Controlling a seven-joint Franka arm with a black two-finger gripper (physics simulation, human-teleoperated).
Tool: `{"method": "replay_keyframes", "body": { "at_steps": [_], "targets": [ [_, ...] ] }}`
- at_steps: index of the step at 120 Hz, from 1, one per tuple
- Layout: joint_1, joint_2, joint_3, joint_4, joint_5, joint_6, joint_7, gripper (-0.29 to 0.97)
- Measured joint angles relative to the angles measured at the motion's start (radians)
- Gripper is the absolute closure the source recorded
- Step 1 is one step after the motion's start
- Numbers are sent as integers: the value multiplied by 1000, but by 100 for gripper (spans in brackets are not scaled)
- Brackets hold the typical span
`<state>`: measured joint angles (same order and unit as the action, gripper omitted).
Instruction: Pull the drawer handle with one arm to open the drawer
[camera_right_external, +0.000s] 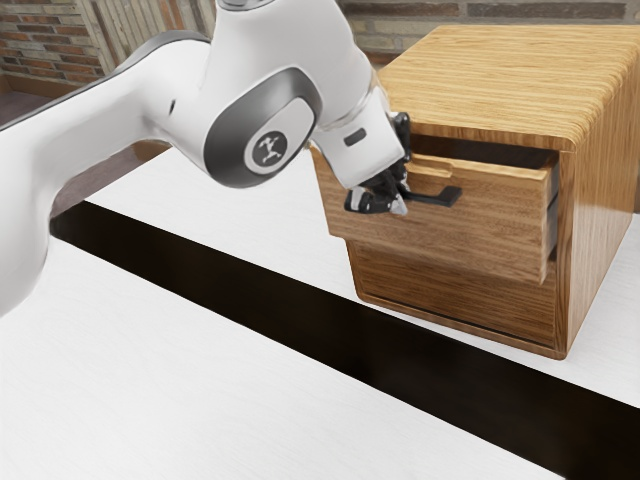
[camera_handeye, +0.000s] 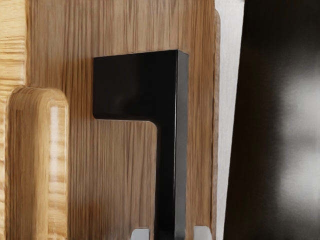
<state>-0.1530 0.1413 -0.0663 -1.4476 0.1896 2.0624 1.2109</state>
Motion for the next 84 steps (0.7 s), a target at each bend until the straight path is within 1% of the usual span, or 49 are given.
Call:
{"method": "replay_keyframes", "body": {
  "at_steps": [14,27,36,43,75,84],
  "targets": [
    [0,-74,-17,-62,1,-3,-9,75],
    [1,-124,-28,-137,-4,-3,-19,79],
    [-1,-159,-30,-189,-9,-2,-29,78],
    [-6,-185,-28,-214,-13,-10,-36,75],
    [-11,-301,-29,-322,-20,-42,-66,76],
    [-15,-336,-29,-358,-26,-47,-74,78]
  ]
}}
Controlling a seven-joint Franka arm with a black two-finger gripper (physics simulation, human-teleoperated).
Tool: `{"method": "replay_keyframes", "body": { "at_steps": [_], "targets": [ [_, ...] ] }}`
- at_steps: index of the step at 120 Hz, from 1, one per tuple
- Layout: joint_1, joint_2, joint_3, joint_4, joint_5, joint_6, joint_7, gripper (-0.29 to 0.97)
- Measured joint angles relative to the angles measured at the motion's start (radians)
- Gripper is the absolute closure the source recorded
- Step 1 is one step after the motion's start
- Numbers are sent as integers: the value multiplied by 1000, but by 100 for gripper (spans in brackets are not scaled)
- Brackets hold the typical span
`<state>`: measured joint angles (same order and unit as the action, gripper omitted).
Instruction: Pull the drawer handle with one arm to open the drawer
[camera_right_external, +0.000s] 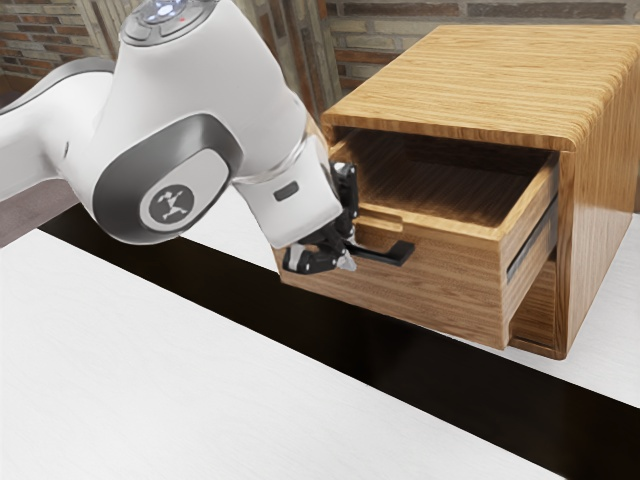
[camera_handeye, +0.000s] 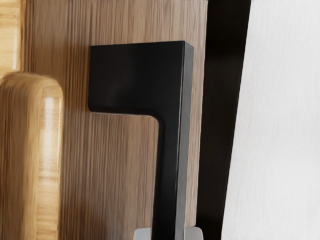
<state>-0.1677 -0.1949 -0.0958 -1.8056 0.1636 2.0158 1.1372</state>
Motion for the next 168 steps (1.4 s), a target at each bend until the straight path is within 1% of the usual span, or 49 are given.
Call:
{"method": "replay_keyframes", "body": {
  "at_steps": [17,30,52,84,99,115,136,148,154,162,168],
  "targets": [
    [-5,-47,-1,-48,-7,-6,-14,77],
    [9,-86,-22,-81,-12,-14,-25,77],
    [18,-109,-42,-106,-15,-23,-46,79],
    [19,-109,-52,-105,-25,-43,-61,66],
    [17,-122,-54,-99,-24,-54,-65,68],
    [16,-140,-55,-65,-26,-90,-68,57],
    [16,-159,-55,-45,-31,-132,-71,51],
    [16,-172,-53,35,-35,-193,-73,47],
    [19,-146,-40,154,-35,-255,-86,37],
    [73,-26,-11,411,-36,-376,-162,27],
    [101,13,8,497,-41,-454,-252,21]
  ]
}}
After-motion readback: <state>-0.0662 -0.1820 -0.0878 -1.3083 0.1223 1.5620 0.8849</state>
